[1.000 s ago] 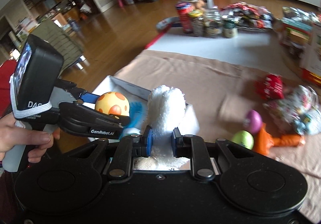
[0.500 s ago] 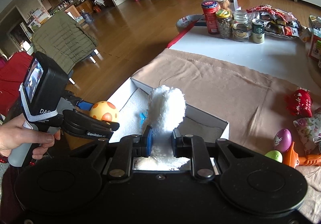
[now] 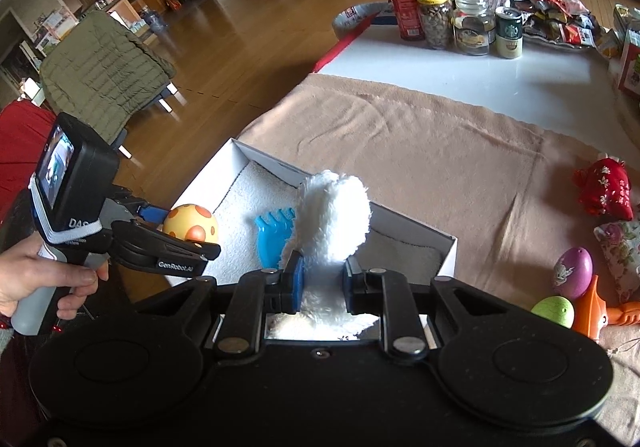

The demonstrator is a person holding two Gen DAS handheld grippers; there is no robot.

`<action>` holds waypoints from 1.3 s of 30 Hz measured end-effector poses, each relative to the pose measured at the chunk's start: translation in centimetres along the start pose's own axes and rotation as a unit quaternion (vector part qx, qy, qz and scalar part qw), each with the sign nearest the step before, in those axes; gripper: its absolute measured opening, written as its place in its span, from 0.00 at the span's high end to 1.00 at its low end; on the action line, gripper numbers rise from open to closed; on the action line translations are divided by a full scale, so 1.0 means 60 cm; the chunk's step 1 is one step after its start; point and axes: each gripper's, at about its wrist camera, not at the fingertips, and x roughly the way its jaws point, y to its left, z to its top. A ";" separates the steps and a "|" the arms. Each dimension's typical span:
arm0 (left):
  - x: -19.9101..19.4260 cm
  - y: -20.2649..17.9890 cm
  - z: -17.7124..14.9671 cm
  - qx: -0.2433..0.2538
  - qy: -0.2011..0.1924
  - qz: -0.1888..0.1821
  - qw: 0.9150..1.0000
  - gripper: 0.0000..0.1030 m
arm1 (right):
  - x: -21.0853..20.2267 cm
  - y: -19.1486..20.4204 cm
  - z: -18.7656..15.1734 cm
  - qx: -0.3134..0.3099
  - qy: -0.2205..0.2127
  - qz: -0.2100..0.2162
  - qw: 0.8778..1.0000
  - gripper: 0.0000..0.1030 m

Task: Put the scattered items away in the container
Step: 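Open the left tool to drop the ball while the right tool releases the bunny in the box, then move both open tools back over the remaining toys on the cloth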

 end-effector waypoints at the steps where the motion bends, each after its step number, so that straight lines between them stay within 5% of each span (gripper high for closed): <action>1: 0.004 -0.001 0.001 0.001 0.002 -0.002 1.000 0.35 | 0.004 -0.001 0.001 0.001 0.002 0.000 1.000 0.80; 12: 0.038 -0.011 -0.011 0.020 0.023 -0.001 1.000 0.34 | 0.035 -0.008 -0.006 0.014 0.024 0.005 1.000 0.72; 15: 0.040 -0.012 -0.013 0.027 0.026 0.006 0.999 0.24 | 0.038 -0.011 -0.008 0.018 0.027 0.005 0.999 0.70; 22: 0.031 -0.010 -0.015 0.028 0.022 0.012 0.999 0.17 | 0.034 -0.011 -0.011 0.022 0.025 0.009 0.999 0.68; 39: -0.028 -0.044 -0.060 0.034 0.003 0.018 0.999 0.17 | -0.021 -0.018 -0.033 0.026 0.006 0.014 1.000 0.68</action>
